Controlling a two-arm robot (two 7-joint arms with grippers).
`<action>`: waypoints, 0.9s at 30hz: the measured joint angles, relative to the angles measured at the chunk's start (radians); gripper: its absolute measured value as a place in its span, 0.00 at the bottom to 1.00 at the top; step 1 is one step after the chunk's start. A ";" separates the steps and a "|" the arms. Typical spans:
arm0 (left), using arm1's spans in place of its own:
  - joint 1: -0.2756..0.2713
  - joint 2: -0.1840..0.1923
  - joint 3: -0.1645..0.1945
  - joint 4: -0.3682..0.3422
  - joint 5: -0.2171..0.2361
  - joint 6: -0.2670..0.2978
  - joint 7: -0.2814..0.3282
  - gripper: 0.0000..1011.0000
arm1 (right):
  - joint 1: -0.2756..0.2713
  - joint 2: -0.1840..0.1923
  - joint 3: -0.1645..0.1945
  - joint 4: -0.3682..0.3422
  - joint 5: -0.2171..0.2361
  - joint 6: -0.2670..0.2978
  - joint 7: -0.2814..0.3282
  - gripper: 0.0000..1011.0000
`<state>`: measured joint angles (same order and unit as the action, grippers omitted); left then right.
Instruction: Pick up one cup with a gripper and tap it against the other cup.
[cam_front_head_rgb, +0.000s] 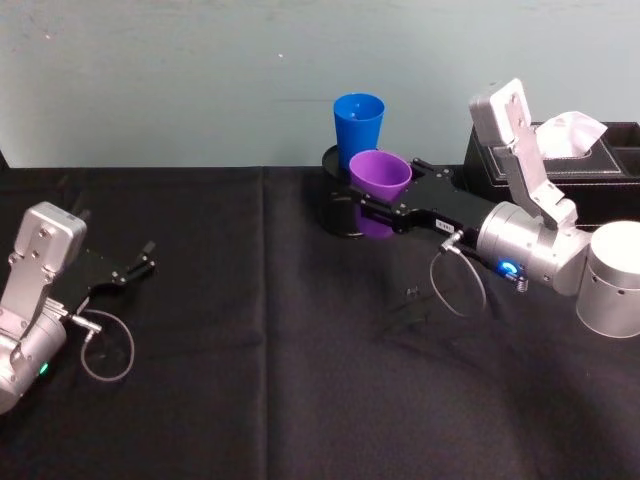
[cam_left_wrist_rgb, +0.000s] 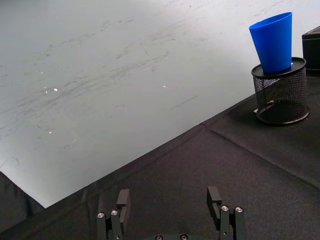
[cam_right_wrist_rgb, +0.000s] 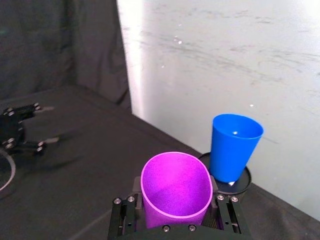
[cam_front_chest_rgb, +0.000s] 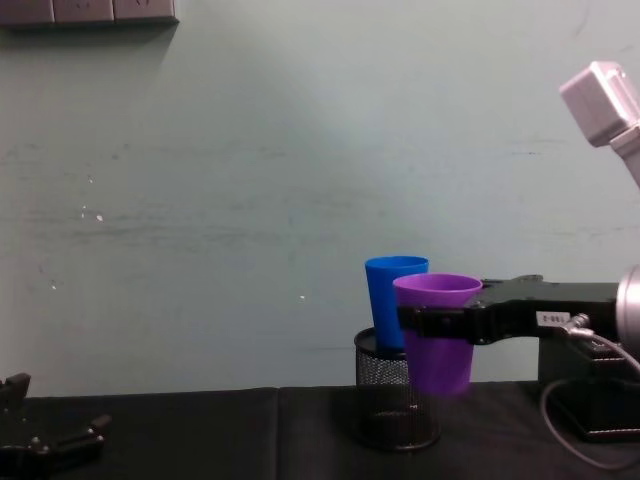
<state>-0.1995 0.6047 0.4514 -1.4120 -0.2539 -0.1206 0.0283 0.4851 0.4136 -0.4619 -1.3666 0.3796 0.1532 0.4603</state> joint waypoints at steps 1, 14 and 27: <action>0.000 0.000 0.000 0.000 0.000 0.000 0.000 0.99 | 0.002 -0.006 0.001 0.006 -0.002 -0.003 -0.005 0.72; 0.000 0.000 0.000 0.000 0.000 0.000 0.000 0.99 | 0.058 -0.107 0.024 0.144 -0.028 -0.061 -0.050 0.72; 0.000 0.000 0.000 0.000 0.000 0.000 0.000 0.99 | 0.133 -0.176 0.033 0.295 -0.072 -0.102 -0.055 0.72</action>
<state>-0.1994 0.6047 0.4514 -1.4120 -0.2539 -0.1206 0.0283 0.6177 0.2372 -0.4285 -1.0719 0.3079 0.0509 0.4048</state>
